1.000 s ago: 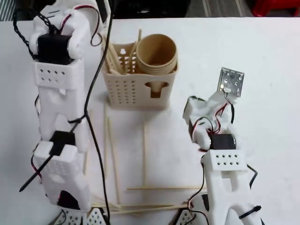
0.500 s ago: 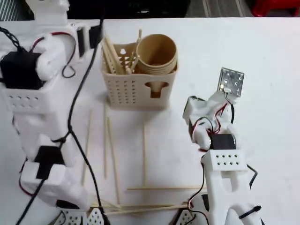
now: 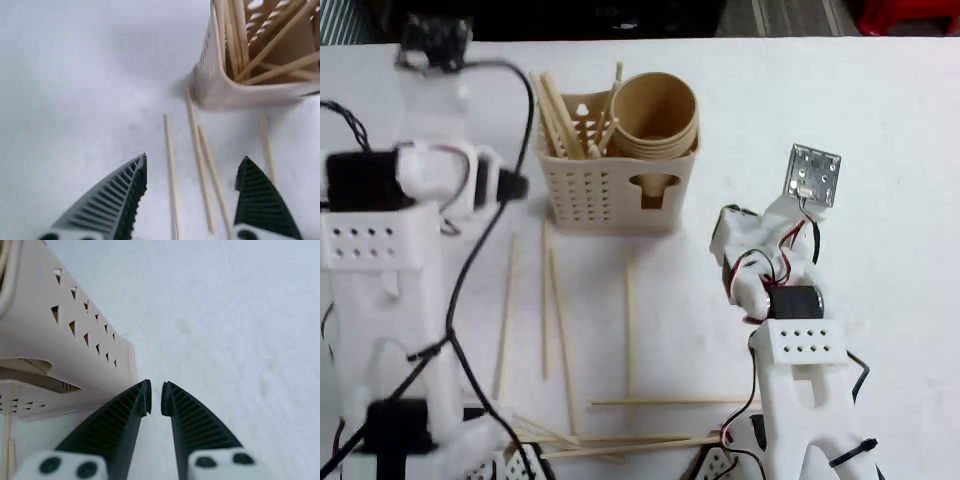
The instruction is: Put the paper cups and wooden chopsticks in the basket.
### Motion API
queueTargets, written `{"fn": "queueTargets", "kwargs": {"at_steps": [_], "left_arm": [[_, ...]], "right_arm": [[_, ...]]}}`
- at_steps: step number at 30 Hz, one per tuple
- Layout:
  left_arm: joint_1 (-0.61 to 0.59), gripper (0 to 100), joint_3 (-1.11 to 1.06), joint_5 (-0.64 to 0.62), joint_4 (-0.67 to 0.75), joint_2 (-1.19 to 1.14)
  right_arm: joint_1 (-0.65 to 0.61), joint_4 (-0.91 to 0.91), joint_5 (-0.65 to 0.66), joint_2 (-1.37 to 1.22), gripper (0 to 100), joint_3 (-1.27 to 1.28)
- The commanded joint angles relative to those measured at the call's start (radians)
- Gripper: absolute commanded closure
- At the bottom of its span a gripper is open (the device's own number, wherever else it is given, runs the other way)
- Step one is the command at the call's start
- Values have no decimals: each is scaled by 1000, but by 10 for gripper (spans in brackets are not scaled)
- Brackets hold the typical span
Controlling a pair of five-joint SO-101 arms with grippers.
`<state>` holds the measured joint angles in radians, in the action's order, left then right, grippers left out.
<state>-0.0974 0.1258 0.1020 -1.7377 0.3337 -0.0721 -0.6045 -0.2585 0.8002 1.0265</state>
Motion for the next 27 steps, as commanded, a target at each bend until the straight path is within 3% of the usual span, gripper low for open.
{"fn": "queueTargets", "kwargs": {"at_steps": [1, 7, 12, 18, 21, 27], "left_arm": [[-8, 712, -293, 9, 126, 137], [-1, 708, -793, -2, 473, 225], [33, 710, -1031, -46, 727, 171], [145, 710, -1020, -132, 819, -10], [139, 711, -945, -144, 804, -114], [131, 818, -848, -137, 781, -263]], "right_arm": [[5, 12, -3, 18, 947, -6], [5, 10, -3, 18, 947, -6], [5, 10, -3, 18, 947, -6], [5, 10, -3, 18, 947, -6], [5, 8, -3, 18, 947, -6], [5, 8, -3, 18, 947, -6]]}}
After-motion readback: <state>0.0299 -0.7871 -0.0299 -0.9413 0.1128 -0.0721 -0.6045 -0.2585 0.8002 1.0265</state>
